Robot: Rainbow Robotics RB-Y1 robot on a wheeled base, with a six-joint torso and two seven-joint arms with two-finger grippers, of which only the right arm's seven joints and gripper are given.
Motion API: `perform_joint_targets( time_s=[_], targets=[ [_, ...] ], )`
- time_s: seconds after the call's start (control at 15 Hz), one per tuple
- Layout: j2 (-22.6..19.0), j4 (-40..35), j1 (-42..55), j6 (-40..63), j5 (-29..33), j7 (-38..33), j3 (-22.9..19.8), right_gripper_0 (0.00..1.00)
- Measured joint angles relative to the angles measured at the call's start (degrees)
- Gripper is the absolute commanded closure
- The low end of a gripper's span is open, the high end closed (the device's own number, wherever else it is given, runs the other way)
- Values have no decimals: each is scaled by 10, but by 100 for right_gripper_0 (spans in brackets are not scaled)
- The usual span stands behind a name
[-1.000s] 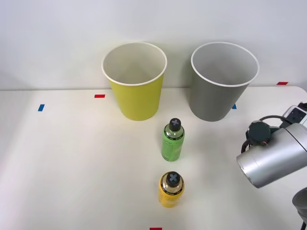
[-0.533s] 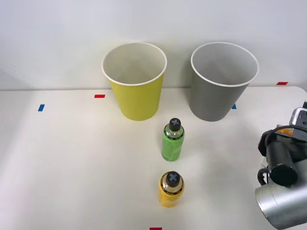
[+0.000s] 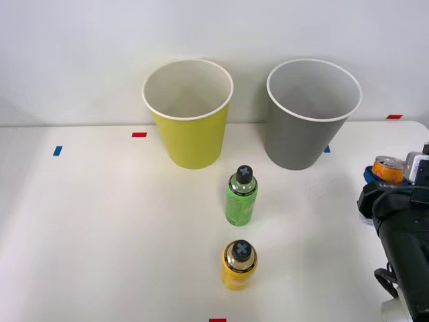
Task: Put cans in the gray bin, plastic bottles in the light green bin
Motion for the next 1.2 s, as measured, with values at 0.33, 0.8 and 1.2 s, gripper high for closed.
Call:
perform_joint_targets(
  time_s=[0.33,0.8,1.2],
  targets=[
    [22,0,33,-155,23,-19,-27,100],
    [70,0,12,-331,-25,-28,-63,100],
    [115,12,-104,-343,-121,-22,-75,100]
  ],
)
